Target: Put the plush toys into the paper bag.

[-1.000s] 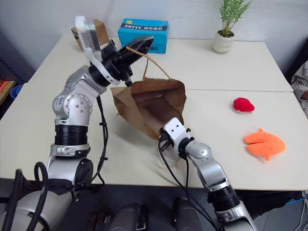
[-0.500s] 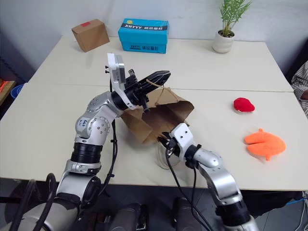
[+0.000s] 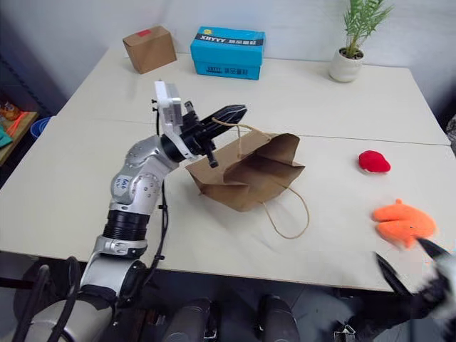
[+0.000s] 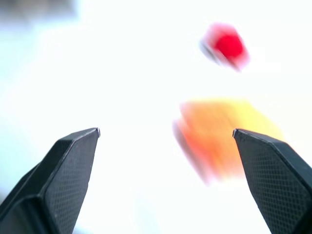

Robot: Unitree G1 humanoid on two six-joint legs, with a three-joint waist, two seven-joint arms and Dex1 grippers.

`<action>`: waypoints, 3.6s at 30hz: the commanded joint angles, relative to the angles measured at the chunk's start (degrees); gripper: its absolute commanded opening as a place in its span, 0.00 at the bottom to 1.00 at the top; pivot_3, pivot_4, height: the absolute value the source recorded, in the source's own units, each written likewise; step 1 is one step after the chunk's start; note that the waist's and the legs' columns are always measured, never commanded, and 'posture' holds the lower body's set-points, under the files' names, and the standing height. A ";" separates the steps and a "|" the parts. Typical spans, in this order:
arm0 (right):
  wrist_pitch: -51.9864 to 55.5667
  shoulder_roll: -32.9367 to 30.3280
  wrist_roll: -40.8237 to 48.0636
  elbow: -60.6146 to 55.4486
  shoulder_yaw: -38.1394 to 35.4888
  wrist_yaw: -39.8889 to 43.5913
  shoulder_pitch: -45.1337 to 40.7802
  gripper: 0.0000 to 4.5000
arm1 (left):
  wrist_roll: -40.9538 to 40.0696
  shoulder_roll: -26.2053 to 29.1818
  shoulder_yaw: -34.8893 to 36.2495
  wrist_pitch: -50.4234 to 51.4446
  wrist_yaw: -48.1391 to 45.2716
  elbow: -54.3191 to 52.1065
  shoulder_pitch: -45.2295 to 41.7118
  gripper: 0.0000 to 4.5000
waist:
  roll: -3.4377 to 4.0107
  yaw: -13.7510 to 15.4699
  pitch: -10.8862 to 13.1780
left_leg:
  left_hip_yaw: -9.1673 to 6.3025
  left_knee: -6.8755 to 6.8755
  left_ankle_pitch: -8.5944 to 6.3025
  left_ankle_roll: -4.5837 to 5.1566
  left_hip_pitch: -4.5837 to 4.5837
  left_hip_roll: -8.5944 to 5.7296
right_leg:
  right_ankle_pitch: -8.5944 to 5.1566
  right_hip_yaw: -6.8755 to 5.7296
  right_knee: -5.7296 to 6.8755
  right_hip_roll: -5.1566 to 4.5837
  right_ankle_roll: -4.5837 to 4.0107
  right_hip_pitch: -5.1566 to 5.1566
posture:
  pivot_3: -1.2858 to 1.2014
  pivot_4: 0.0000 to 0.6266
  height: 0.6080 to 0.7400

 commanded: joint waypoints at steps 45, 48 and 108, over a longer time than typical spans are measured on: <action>34.15 -22.22 1.39 5.67 52.61 1.84 -69.71 0.05 | -3.11 4.25 -2.17 9.32 -11.73 -2.11 -5.03 0.00 | -0.14 -0.60 -0.05 | -0.03 0.24 0.15 -0.08 -0.28 -0.10 | 0.14 0.04 0.29 -0.48 0.16 -0.19 | 0.52 0.24 1.00; 33.44 -20.91 -3.16 9.64 57.86 2.17 -73.85 0.05 | -5.29 3.61 -1.99 11.90 -12.62 -3.57 -5.35 0.00 | -0.14 -0.48 -0.05 | -0.06 0.24 0.16 0.00 -0.36 -0.20 | 0.14 -0.07 0.25 -0.44 0.17 -0.21 | 0.52 0.24 1.00; 5.54 -21.07 -26.15 87.60 42.58 -16.84 -96.93 0.86 | -0.81 8.22 -2.36 8.81 -10.81 -6.02 -2.36 0.00 | 0.01 -1.82 -0.02 | 0.16 0.14 0.23 0.02 -0.33 -0.12 | 0.12 0.10 0.37 -0.46 0.13 -0.32 | 0.52 0.24 1.00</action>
